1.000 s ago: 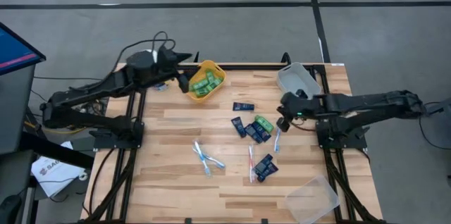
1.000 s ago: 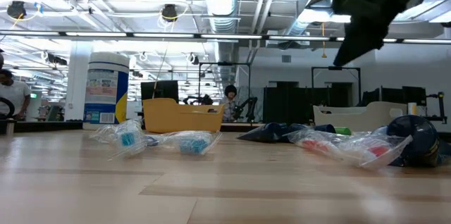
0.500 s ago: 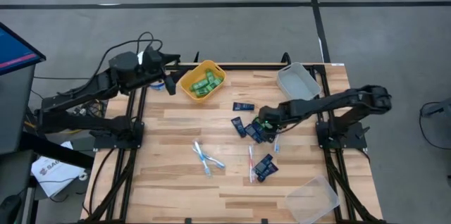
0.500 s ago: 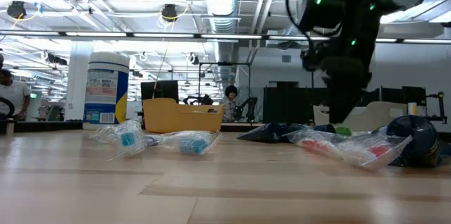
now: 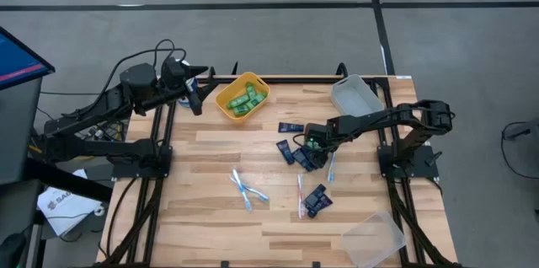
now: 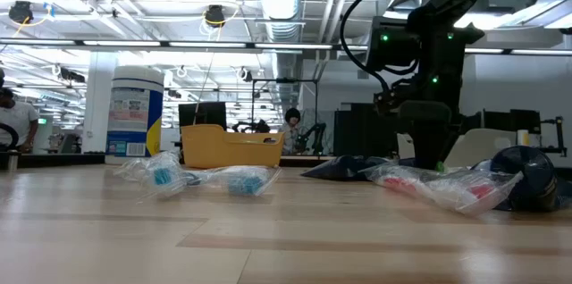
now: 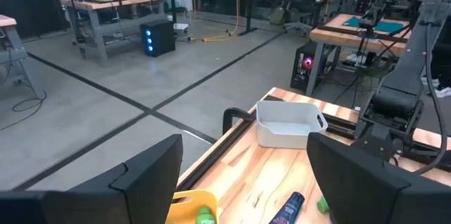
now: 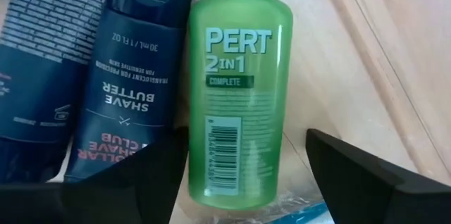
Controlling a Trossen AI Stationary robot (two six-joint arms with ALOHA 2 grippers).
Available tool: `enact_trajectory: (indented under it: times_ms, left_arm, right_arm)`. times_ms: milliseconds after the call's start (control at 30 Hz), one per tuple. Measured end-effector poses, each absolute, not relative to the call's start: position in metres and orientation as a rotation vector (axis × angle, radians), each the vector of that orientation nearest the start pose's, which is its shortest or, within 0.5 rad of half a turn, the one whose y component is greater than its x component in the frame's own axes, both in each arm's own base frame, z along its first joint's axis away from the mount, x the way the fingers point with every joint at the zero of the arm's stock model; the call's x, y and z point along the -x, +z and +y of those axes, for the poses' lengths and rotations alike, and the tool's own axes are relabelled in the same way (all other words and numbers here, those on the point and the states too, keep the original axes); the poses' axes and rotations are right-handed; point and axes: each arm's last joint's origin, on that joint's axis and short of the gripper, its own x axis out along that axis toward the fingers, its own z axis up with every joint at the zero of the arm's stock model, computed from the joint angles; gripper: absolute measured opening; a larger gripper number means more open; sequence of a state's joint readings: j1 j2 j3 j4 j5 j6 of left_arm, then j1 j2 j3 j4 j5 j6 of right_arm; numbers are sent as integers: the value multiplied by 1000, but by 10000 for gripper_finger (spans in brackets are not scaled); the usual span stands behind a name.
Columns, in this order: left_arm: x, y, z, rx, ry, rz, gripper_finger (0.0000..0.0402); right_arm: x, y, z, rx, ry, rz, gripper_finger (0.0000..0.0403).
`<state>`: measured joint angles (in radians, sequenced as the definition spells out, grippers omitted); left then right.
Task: Pick & Place Travel size toiletries
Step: Put the green shampoo into the yellow bin
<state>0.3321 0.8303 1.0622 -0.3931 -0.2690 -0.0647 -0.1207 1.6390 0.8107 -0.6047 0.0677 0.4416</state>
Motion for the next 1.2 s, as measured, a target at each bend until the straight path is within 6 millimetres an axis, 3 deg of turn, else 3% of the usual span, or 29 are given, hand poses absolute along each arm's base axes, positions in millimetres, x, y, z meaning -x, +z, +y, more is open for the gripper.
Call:
enact_trajectory:
  times_ms: [133, 433, 667, 833, 1033, 1200]
  left_arm:
    - [-150, 397, 60, 67, 605, 147, 298]
    - [-150, 396, 59, 74, 584, 157, 298]
    - [-154, 391, 59, 111, 542, 162, 298]
    - [-167, 355, 62, 184, 496, 173, 298]
    - [-189, 303, 67, 290, 383, -49, 298]
    - [-205, 269, 72, 356, 306, -221, 298]
  right_arm:
    - [-257, 135, -34, -406, -470, 1358, 249]
    - [-254, 150, -41, -486, -428, 1294, 121]
    - [-251, 176, -47, -526, -417, 1171, 135]
    - [-256, 219, -54, -541, -403, 964, 136]
    - [-272, 273, -60, -473, -340, 753, 133]
    - [-294, 297, -64, -420, -307, 689, 140]
